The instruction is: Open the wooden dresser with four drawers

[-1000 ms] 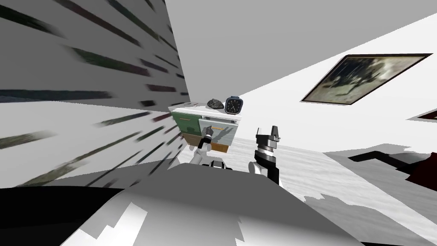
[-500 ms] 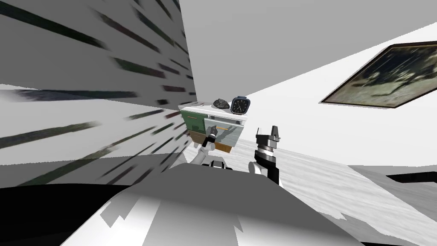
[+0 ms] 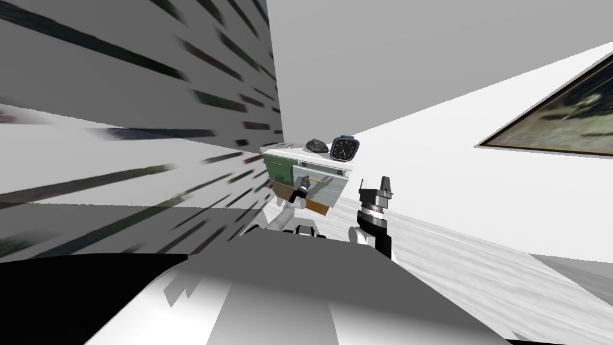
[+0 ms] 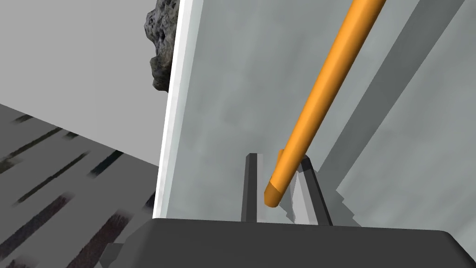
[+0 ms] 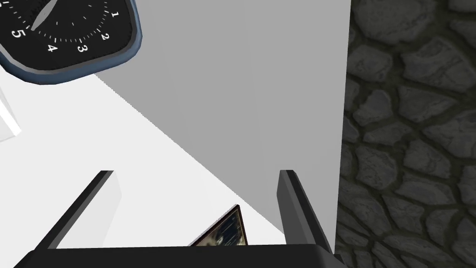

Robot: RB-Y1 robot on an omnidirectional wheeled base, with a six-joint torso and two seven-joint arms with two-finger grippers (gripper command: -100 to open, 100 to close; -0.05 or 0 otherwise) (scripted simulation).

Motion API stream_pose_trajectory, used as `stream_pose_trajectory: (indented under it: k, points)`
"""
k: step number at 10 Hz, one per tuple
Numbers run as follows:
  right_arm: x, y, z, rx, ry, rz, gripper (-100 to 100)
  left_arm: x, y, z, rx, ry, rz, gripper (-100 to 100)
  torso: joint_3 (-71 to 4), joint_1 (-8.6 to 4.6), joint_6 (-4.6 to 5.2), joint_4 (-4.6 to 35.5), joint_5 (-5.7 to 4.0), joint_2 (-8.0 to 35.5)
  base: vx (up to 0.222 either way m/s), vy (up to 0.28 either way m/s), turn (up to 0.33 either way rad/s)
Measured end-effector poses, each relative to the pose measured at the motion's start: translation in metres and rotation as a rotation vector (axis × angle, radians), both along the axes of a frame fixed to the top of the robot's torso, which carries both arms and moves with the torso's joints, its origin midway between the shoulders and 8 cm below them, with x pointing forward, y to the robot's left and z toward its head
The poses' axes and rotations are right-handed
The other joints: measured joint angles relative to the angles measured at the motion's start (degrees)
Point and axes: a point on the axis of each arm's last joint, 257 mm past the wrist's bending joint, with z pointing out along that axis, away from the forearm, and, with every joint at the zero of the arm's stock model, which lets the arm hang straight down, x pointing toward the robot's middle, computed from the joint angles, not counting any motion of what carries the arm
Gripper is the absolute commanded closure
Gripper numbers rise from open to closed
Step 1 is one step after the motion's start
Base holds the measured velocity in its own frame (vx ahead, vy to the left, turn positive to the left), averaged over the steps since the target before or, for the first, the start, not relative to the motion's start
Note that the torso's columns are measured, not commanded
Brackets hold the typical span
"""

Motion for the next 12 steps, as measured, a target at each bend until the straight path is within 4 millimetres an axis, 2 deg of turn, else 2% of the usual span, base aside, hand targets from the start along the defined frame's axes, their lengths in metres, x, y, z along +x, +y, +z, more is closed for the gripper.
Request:
stream_pose_trajectory:
  k: [2,5,7,9,11,12]
  points:
    - [0.0,0.0,0.0,0.0,0.0,0.0,0,-0.002,-0.033,0.001,0.037,-0.001,-0.053,100,0.1,0.27,-0.3,0.0,0.04,0.1,-0.048,0.025,0.183]
    - [0.0,0.0,0.0,0.0,0.0,0.0,0,0.006,-0.042,0.003,0.066,-0.002,-0.068,100,0.1,0.09,-0.15,0.1,0.01,0.1,-0.027,-0.027,-0.057]
    - [0.0,0.0,0.0,0.0,0.0,0.0,0,0.015,-0.013,0.002,0.102,-0.012,-0.039,100,0.1,0.01,-0.13,-0.1,-0.02,0.1,-0.072,-0.053,-0.007]
    - [0.0,0.0,0.0,0.0,0.0,0.0,0,0.017,-0.008,-0.004,0.083,-0.003,-0.039,100,-0.1,0.13,-0.02,-0.1,0.04,-0.2,-0.047,-0.021,-0.079]
    - [0.0,0.0,0.0,0.0,0.0,0.0,0,0.029,0.015,-0.004,0.119,-0.019,-0.012,100,0.0,-0.06,-0.07,-0.2,-0.02,-0.1,-0.057,-0.056,-0.024]
    - [0.0,0.0,0.0,0.0,0.0,0.0,0,0.029,0.021,-0.006,0.107,-0.017,-0.01,100,-0.1,0.02,-0.05,-0.3,0.01,-0.3,-0.003,-0.012,0.011]
